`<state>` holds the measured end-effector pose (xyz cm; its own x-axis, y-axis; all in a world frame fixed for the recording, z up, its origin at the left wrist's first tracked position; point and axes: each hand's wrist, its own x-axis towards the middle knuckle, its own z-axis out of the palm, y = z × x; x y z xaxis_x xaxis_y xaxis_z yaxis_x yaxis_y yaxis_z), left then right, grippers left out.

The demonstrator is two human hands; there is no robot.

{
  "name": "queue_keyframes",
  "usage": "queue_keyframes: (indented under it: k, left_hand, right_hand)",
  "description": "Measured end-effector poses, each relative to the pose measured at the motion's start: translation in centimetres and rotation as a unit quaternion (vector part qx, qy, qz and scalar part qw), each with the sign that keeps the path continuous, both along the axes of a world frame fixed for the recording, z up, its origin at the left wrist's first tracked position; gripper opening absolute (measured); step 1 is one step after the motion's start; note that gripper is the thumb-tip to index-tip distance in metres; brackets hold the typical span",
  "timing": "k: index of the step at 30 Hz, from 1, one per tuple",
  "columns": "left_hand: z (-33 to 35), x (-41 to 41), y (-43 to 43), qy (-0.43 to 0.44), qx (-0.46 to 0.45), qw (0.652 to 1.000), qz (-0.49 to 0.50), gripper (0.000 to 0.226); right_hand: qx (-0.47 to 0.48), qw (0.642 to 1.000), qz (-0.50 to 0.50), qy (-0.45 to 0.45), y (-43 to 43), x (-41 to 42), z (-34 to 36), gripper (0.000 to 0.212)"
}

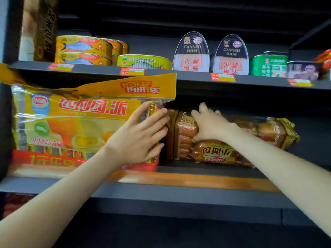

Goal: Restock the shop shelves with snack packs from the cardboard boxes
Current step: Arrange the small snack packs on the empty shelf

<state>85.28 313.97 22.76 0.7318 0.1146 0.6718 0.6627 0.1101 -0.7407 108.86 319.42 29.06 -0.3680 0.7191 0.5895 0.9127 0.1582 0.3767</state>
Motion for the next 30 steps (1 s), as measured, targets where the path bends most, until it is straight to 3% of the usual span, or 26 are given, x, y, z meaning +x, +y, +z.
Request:
queue_keyframes:
  k: [4,7,10,13,16,19,21,22,23,25,28,30]
  left_hand:
    - [-0.1,0.3,-0.7,-0.029,-0.028,0.998,-0.046,0.047]
    - [-1.2,1.8,-1.3,-0.158,-0.025,0.974,-0.162,0.057]
    - [-3.0,5.1,-1.6,-0.330,-0.054,0.905,-0.262,0.092]
    - [-3.8,9.4,-1.6,-0.404,-0.128,0.849,-0.316,0.113]
    - [-3.1,13.3,-1.3,-0.359,-0.211,0.841,-0.345,0.109]
    - [-1.5,16.2,-1.7,-0.385,-0.324,0.775,-0.382,0.080]
    - [-0.8,17.5,-1.5,-0.411,-0.359,0.729,-0.414,0.098]
    - [-0.6,18.1,-1.5,-0.418,-0.352,0.720,-0.428,0.094]
    - [-0.4,18.8,-1.9,-0.416,-0.329,0.724,-0.441,0.088]
    - [0.1,20.2,-2.7,-0.374,-0.269,0.765,-0.449,0.090]
    - [1.1,21.3,-2.2,-0.300,-0.172,0.871,-0.351,0.089]
    - [1.7,21.8,-1.8,-0.256,-0.131,0.915,-0.284,0.092]
  right_hand:
    - [0.079,0.991,0.090,0.058,-3.5,3.4,-2.2,0.081]
    - [0.145,0.963,0.174,0.143,-5.9,7.1,-3.8,0.078]
    - [0.226,0.897,0.263,0.273,-7.5,10.8,-5.3,0.078]
    - [0.293,0.814,0.330,0.377,-9.4,13.4,-6.1,0.075]
    - [0.261,0.741,0.397,0.475,-11.7,14.1,-6.5,0.071]
    - [0.195,0.724,0.418,0.513,-13.0,14.7,-6.4,0.080]
    - [0.142,0.713,0.418,0.545,-12.9,16.0,-6.1,0.090]
    - [0.131,0.711,0.402,0.562,-13.0,16.6,-6.0,0.097]
    - [0.151,0.720,0.374,0.565,-13.2,17.3,-5.9,0.106]
    - [0.267,0.761,0.282,0.520,-13.7,18.6,-6.1,0.119]
    - [0.435,0.818,0.131,0.354,-14.9,20.0,-7.0,0.124]
    - [0.478,0.851,0.065,0.210,-15.6,20.2,-7.5,0.120]
